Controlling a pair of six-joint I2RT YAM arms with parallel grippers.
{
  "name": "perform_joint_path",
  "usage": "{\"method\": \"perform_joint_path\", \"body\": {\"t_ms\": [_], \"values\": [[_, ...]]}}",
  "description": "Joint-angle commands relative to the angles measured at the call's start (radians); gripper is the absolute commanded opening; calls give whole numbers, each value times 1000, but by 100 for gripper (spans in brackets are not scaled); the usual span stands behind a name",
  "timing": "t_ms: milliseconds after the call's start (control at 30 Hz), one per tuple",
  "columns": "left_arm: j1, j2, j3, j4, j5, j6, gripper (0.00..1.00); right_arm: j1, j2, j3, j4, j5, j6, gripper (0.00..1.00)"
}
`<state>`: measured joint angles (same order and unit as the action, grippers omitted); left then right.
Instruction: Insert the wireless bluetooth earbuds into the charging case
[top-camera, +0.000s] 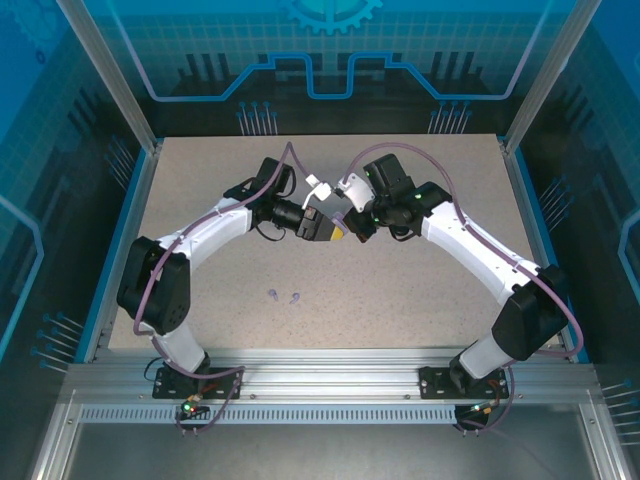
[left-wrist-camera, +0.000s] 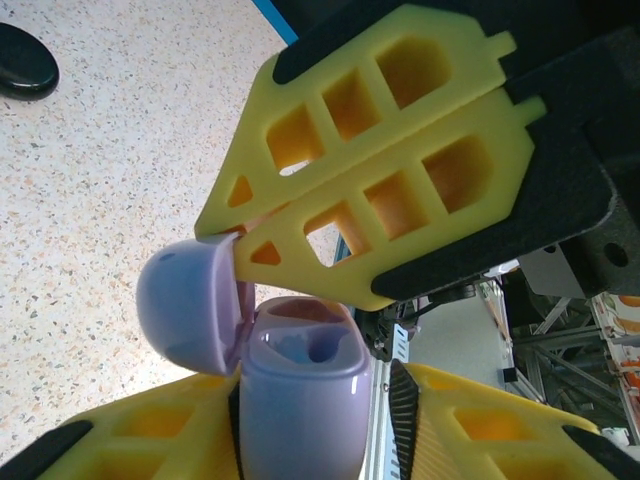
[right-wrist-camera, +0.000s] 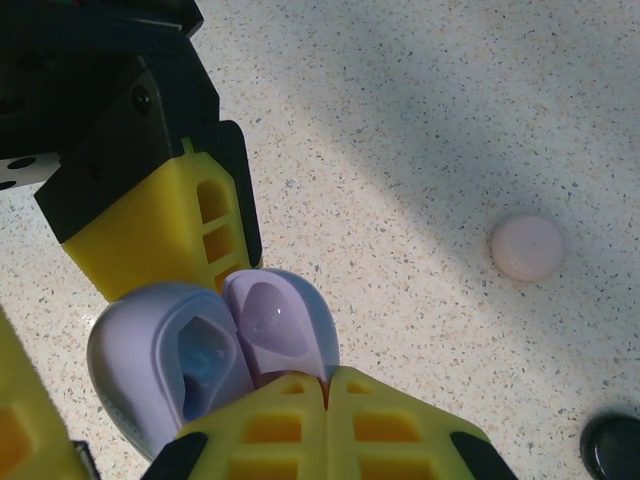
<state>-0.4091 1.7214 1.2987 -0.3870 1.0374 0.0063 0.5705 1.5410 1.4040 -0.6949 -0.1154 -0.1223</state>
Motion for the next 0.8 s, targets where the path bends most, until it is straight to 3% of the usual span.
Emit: {"method": "perform_joint_path", "body": {"t_ms": [0,200,433,767], "values": [[-4,12,-4,-5,30,21,39,5,1,4,10,-7,12,0],[-5,10,-5,17,21,6,37,4,1,1,11,-9,10,0],[-5,0,-8,45,-5,-6,45,5,-1,-3,11,-6,7,0],[-3,-5,-22,50,-7,-6,34,5,-2,-8,12,0,6,0]]}}
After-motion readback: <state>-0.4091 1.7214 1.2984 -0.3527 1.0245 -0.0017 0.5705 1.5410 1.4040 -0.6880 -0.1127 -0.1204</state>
